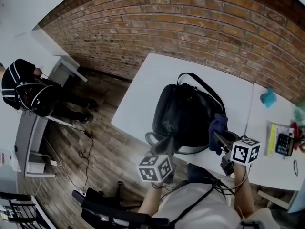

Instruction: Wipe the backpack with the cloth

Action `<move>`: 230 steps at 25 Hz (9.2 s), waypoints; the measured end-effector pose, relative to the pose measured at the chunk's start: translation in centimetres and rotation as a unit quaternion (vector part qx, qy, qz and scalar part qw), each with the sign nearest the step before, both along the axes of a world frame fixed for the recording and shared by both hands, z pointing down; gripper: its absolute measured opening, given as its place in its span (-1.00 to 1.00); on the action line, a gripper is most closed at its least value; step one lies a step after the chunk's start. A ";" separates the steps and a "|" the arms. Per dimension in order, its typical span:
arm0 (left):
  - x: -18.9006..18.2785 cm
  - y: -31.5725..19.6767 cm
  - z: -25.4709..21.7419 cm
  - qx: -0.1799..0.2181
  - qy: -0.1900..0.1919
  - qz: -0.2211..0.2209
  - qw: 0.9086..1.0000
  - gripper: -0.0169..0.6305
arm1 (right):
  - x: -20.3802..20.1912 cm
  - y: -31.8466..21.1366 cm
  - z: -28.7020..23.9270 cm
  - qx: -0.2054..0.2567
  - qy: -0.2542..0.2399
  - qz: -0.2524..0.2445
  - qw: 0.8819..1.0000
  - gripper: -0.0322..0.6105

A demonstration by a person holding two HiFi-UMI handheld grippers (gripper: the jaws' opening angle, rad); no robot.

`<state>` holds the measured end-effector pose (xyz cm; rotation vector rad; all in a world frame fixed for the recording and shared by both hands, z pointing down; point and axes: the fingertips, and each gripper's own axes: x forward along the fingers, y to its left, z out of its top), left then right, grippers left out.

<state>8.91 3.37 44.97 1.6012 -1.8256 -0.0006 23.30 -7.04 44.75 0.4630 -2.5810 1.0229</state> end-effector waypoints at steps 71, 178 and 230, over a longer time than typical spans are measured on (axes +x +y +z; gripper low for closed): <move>-8.8 -12.6 5.0 -0.047 0.005 0.308 0.950 -0.94 | 1.8 -5.7 12.0 0.029 0.248 0.261 0.932 -0.75; -8.8 -11.7 3.3 -0.045 0.048 0.323 0.944 -0.94 | -3.1 -3.8 11.9 -0.005 0.241 0.217 0.946 -0.75; -7.8 -11.2 3.3 -0.043 0.049 0.332 0.941 -0.94 | -3.5 0.6 6.6 -0.003 0.219 0.175 0.960 -0.75</move>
